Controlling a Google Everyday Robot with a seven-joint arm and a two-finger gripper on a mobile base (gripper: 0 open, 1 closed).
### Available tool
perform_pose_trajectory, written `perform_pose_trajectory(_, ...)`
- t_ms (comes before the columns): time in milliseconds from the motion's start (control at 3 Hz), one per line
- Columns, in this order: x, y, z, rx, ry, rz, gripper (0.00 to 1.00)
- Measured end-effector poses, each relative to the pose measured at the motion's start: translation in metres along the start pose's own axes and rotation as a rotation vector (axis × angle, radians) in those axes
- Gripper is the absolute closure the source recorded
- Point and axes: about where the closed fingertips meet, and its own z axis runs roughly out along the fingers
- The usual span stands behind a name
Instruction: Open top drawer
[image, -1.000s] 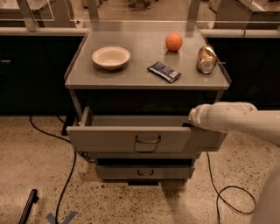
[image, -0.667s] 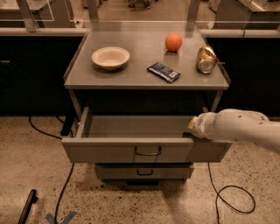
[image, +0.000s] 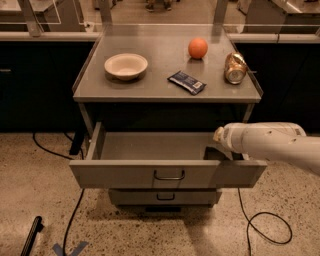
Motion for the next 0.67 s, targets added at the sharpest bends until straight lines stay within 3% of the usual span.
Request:
perform_pose_trajectory(333, -0.0328, 0.0117, -0.0213, -0.013, -0.111, -0.071, 1.0)
perform_pose_trajectory(667, -0.0387, 0.0118, -0.0241, -0.012, -0.126, -0.073, 0.81)
